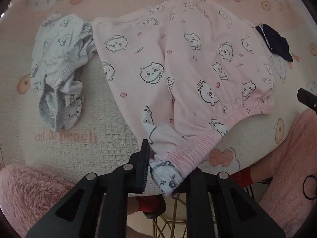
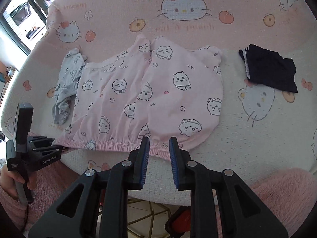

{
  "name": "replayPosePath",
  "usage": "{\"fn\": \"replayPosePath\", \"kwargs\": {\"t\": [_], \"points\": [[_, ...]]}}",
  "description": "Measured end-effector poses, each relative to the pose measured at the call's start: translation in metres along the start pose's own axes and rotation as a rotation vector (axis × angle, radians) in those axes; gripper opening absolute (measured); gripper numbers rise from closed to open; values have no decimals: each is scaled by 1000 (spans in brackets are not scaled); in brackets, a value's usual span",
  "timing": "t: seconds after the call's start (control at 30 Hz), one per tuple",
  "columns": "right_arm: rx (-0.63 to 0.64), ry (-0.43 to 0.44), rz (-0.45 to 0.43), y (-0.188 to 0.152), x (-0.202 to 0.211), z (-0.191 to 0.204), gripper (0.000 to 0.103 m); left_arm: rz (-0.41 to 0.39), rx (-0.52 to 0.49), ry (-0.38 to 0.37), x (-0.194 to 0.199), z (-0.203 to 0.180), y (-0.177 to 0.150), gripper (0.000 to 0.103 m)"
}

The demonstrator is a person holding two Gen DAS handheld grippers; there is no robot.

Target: Fold clothes

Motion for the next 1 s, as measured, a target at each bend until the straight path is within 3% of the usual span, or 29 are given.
{"fn": "replayPosePath", "kwargs": {"t": [0.03,0.07,0.2,0.33,0.4,0.5,0.67,0.8,0.93,1.0], "points": [[10,9,11,-2,-3,2,20,-17,-9,5,6,2,0,44],[21,10,30,-6,-10,5,20,-38,-31,15,13,2,0,51],[70,14,135,-21,-40,15,20,-75,-115,61,30,0,0,51],[118,56,213,-38,-61,26,21,-79,-180,12,33,-5,4,51],[145,53,244,-42,-71,30,21,-77,-123,-93,35,-1,6,51],[144,52,281,-44,-84,27,21,-31,80,-337,30,22,15,51],[135,-2,258,-34,-93,16,21,-20,-52,-196,32,13,5,51],[103,26,196,-21,-89,13,21,-10,-156,-87,34,6,-2,51],[57,81,122,-6,-80,12,21,12,-95,-213,25,2,-1,51],[44,74,107,-1,-80,8,21,-26,14,-290,26,13,4,51]]}}
Point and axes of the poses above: each gripper's, at about its wrist camera, not at the fingertips, and x roughly against the way its jaws point, z to its left, y to its top, the point moved 2 cm from there along -x, roughly the way its jaws point, and after that the axes turned 3 degrees about -z, right-handed, at the moved point
